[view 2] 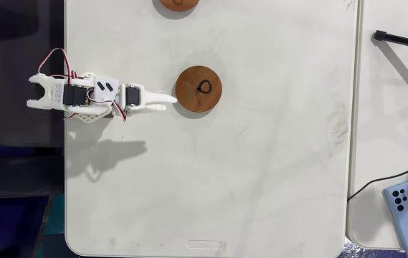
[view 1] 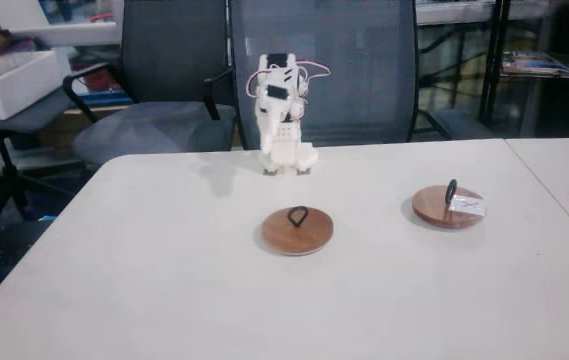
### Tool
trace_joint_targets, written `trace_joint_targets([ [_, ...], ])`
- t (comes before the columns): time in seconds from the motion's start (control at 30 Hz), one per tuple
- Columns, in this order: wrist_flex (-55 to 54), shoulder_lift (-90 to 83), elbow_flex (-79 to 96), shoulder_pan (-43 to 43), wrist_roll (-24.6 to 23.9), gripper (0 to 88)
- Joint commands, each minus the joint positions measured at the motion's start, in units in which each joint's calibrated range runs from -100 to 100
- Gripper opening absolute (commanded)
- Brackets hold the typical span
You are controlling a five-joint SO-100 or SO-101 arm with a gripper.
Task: Pick the lid with the red cross and place it on the side.
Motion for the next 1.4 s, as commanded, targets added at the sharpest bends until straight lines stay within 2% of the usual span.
trace_joint_targets([
  [0.0, 1.0, -1.0, 1.8, 3.8, -0.2, 23.5],
  [0.2, 1.7, -1.0, 9.7, 3.8, 4.0, 23.7],
  [0.3, 6.3, -1.0, 15.0, 4.4, 6.1, 23.2],
  [0.43, 7.6, -1.0, 14.5, 3.8, 7.7, 23.1],
  [1.37, 8.2, -1.0, 14.3, 4.0, 7.6, 23.2],
])
